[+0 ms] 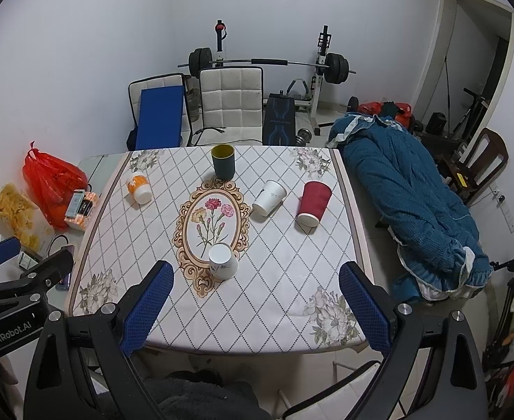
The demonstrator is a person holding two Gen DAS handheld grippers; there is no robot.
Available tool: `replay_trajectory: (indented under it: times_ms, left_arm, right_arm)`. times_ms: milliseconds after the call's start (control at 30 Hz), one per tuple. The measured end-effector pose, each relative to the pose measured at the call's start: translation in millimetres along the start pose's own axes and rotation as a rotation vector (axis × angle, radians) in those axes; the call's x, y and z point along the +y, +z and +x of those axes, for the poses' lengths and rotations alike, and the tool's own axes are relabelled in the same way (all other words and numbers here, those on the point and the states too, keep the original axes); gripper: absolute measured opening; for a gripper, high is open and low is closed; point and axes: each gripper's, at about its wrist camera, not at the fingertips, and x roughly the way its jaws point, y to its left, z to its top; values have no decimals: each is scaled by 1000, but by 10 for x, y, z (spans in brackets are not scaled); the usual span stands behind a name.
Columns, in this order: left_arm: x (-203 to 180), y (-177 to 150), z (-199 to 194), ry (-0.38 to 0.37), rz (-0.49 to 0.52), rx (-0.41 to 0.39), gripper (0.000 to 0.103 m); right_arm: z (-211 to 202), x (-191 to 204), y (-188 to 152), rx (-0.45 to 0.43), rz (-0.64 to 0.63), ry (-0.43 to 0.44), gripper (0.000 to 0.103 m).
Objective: Flip cup upside down
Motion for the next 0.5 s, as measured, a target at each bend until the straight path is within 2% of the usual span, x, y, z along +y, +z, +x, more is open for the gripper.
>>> replay_trajectory:
  times_ms: [500]
  left_arm:
    - [9,-25,11,4,-8,-1,92]
  right_arm:
    - [36,8,10,6,-1,5,98]
